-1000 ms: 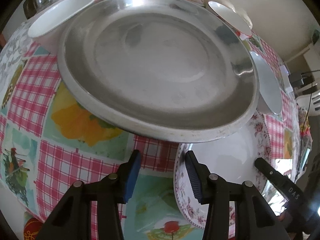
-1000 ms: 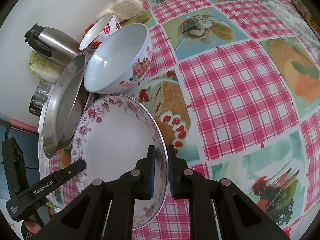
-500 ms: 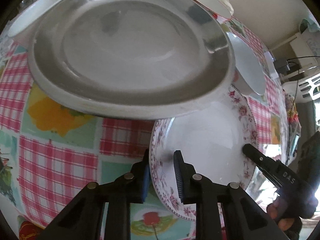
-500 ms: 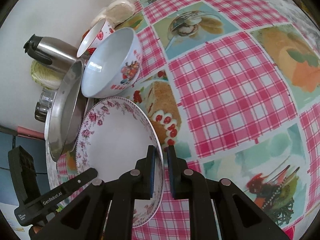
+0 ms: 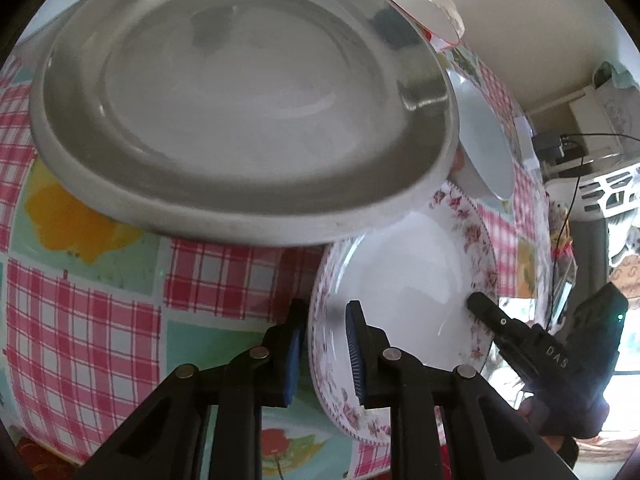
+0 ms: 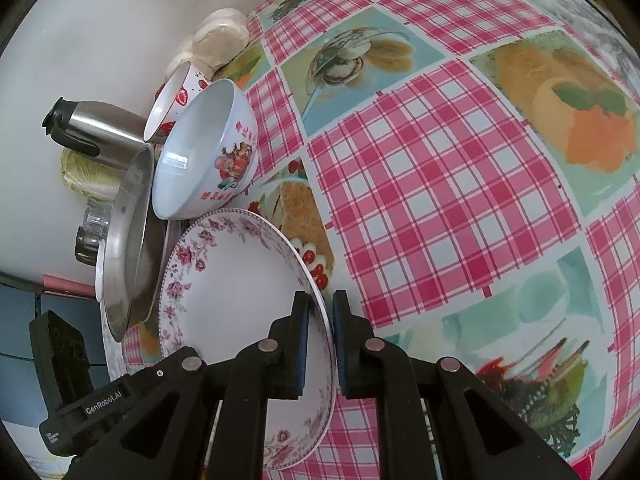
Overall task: Organize plates and bowls
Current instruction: 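Grasp the floral plate rim with both tools and lift it, then carry the floral plate over the steel basin and lower it inside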
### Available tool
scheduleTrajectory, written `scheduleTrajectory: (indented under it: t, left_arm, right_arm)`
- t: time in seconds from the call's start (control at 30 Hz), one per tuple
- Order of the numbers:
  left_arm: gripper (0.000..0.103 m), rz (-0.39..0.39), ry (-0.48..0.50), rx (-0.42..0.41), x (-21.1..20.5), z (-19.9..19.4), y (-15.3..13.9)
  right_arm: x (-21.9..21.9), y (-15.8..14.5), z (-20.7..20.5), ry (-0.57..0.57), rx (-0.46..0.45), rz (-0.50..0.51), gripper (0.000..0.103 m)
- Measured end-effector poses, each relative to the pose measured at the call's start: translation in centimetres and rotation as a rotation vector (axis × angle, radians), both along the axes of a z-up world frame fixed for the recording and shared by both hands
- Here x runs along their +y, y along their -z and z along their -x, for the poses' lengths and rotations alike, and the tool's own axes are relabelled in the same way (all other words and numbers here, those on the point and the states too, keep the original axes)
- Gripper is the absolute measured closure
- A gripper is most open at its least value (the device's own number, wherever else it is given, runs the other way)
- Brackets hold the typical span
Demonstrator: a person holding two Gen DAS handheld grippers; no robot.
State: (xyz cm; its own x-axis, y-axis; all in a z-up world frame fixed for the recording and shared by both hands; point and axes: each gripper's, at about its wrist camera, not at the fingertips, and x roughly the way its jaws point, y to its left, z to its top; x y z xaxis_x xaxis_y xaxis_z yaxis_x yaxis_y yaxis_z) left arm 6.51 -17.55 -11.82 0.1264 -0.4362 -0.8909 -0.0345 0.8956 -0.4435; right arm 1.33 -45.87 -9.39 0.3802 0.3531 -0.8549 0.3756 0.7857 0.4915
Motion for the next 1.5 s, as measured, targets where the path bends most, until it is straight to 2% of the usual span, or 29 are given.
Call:
scheduleTrajectory:
  t: [0.1, 0.17, 0.23, 0.4, 0.87, 1.13, 1.5]
  left_arm:
    - [0.081, -0.008, 0.002, -0.009, -0.5, -0.6, -0.3]
    - [0.087, -0.041, 0.019, -0.021, -0.5, -0.7, -0.9]
    - [0.087, -0.059, 0.037, -0.029, -1.2, -0.9, -1.2]
    - [0.088, -0.042, 0.057, -0.013, -2.3, -0.5, -1.4]
    - [0.088, -0.050, 0.120, -0.067, -4.4, 0.5, -2.8]
    - [0.088, -0.034, 0.151, -0.137, -4.1, 1.6, -5.4]
    - [0.087, 0.003, 0.124, -0.277, -3.3, 0.4, -9.6]
  right_arm:
    - [0.5, 0.0, -0.4, -0.005, -0.002, 0.006, 0.092]
    - [0.7, -0.1, -0.7, -0.005, -0.004, 0.005, 0.091]
    - [0.9, -0.2, -0.6, -0.011, -0.001, 0.016, 0.092]
    - [0.3, -0.7, -0.1, -0.003, -0.002, 0.035, 0.092]
    - [-0.1, -3.5, 2.1, -0.001, -0.063, 0.092, 0.092]
    - [-0.6, -6.1, 3.4, 0.013, -0.137, 0.123, 0.092]
    - [0.3, -10.7, 1.8, 0.010, -0.267, 0.135, 0.092]
